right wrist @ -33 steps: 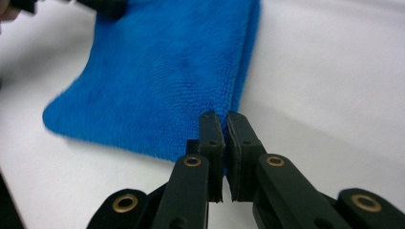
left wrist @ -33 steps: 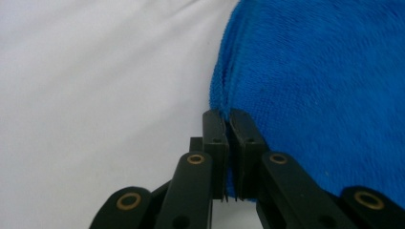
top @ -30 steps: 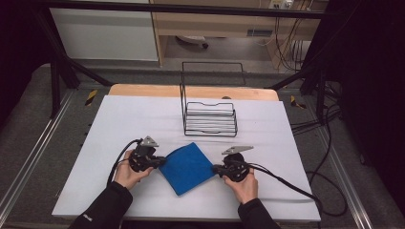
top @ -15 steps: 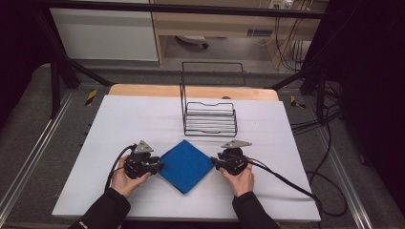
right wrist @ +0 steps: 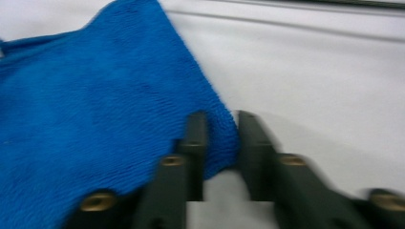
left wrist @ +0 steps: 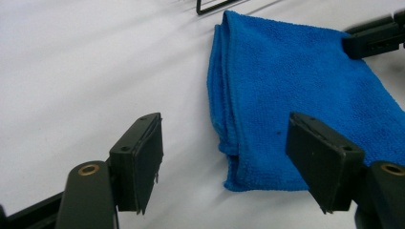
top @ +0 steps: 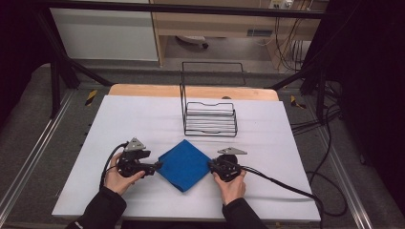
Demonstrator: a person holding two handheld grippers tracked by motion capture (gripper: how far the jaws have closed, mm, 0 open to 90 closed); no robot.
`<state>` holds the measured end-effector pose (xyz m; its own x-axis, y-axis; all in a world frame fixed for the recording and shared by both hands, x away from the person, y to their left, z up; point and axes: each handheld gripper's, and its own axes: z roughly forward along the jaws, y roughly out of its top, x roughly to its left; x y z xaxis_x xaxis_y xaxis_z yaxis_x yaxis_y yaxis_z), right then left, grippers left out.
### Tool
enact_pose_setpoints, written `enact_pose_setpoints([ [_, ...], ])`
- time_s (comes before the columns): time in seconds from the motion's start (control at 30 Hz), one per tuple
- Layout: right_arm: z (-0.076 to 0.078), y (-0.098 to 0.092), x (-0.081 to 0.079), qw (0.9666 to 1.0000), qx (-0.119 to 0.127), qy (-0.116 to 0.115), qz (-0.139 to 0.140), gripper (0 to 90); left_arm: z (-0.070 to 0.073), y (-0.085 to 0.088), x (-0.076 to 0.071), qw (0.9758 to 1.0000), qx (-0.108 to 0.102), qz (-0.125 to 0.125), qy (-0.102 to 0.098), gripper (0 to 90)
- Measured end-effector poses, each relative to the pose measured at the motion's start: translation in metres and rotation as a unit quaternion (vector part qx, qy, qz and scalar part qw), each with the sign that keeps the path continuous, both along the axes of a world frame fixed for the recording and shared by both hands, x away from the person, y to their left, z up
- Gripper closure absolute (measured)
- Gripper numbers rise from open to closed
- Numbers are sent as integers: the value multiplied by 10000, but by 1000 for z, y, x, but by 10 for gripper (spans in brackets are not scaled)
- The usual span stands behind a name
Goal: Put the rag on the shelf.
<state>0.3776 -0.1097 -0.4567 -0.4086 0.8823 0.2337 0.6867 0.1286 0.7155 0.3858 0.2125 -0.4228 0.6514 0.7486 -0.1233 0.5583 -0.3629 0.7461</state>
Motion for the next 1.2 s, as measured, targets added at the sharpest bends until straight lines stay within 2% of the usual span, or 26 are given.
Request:
enact_pose_setpoints([
  [0.03,-1,1,0,10000,79,26,-7,837,0,1,0,10000,-23,17,11,284],
  [0.13,3,-2,2,9999,116,75,105,859,1,3,-1,10000,-60,20,2,269],
  [0.23,12,-10,5,9997,62,-13,252,865,1,4,-1,9999,-144,-16,62,257],
  [0.27,20,-16,8,9993,-68,-101,347,866,1,4,-2,9998,-169,-13,78,255],
  [0.33,24,-20,11,9990,-131,-122,402,866,1,3,-2,9998,-172,-44,90,255],
  [0.37,27,-24,14,9984,-206,-88,521,865,2,3,-2,9997,-200,-68,100,255],
  [0.47,34,-35,26,9946,-564,-118,860,862,3,-1,-1,9995,-261,-146,139,251],
  [0.53,33,-40,36,9901,-788,-98,1156,856,5,-5,2,9993,-273,-191,143,247],
  [0.6,27,-41,44,9870,-985,-147,1262,840,8,-11,7,9992,-296,-205,169,247],
  [0.67,20,-42,47,9862,-1024,-213,1286,810,11,-18,14,9992,-266,-245,162,247],
  [0.7,17,-44,46,9888,-887,-241,1174,757,13,-21,17,9993,-259,-230,151,248],
  [0.73,17,-44,46,9888,-887,-241,1174,757,16,-25,22,9993,-276,-231,140,248],
  [0.77,20,-49,42,9909,-729,-485,1020,692,18,-30,27,9992,-290,-228,120,265],
  [0.8,20,-49,42,9909,-729,-485,1020,692,20,-35,32,9994,-248,-220,99,265],
  [0.83,26,-55,36,9939,-500,-554,812,600,21,-41,37,9995,-209,-218,103,274],
  [0.87,26,-55,36,9939,-500,-554,812,600,22,-47,42,9996,-141,-233,115,274],
  [0.9,29,-57,33,9946,-452,-581,735,544,22,-54,48,9996,-98,-236,149,289],
  [0.93,31,-58,28,9948,-431,-594,708,531,21,-60,53,9995,-61,-239,174,324],
  [0.97,34,-56,18,9946,-268,-584,811,497,20,-66,57,9995,40,-258,187,336],
  [1.03,34,-54,11,9944,-182,-567,873,491,14,-77,66,9991,202,-276,269,356],
  [1.1,33,-42,-7,9916,-79,-432,1218,466,8,-85,71,9982,317,-343,387,431],
  [1.13,33,-42,-7,9916,-79,-432,1218,466,5,-89,74,9978,351,-343,444,431],
  [1.2,32,-33,-17,9888,-123,-414,1430,448,-2,-94,77,9973,349,-369,524,491],
])
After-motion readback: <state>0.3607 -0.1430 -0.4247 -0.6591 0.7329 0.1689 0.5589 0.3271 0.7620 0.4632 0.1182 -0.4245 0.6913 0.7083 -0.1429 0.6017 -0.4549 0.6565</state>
